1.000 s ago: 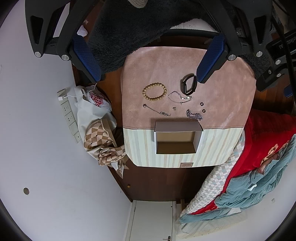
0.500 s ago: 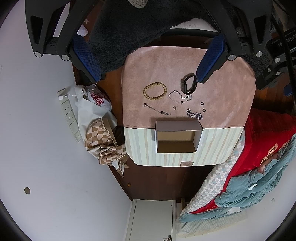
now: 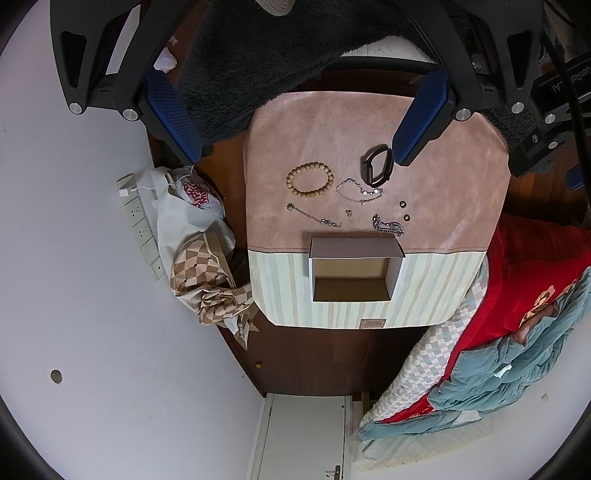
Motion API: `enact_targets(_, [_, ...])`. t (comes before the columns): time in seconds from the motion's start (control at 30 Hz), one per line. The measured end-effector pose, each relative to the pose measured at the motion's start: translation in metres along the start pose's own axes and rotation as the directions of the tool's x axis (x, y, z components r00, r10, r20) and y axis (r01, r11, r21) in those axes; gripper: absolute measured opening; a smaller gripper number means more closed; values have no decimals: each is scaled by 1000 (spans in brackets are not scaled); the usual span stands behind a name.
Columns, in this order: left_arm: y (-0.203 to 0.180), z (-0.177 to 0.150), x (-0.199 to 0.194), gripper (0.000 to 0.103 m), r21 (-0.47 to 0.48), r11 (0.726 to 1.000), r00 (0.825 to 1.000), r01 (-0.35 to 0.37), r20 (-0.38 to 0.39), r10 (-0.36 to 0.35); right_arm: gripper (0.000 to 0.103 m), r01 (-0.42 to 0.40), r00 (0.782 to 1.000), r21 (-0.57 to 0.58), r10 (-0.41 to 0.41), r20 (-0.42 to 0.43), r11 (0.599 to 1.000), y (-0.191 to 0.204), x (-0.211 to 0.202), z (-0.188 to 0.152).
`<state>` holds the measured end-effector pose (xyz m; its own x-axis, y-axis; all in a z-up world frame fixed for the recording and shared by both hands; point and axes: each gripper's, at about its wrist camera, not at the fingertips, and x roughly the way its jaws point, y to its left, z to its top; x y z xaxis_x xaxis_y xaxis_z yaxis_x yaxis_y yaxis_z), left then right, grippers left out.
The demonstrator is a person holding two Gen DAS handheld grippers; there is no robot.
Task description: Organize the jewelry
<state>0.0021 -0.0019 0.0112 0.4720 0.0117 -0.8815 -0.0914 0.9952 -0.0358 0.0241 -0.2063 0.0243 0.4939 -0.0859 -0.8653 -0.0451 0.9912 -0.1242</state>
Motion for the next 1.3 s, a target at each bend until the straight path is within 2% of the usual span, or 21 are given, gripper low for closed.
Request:
enact_targets(1.13, [2,4,2,103,-3,1000,1000,8,-3,-8,103,0,1000,4,0,-3,1000,3,3,-2])
enact_targets(1.3, [0,16,12,103,17,1000,999,-20,29,19,103,-4,1000,27,4,-10,1000,-1,16,4])
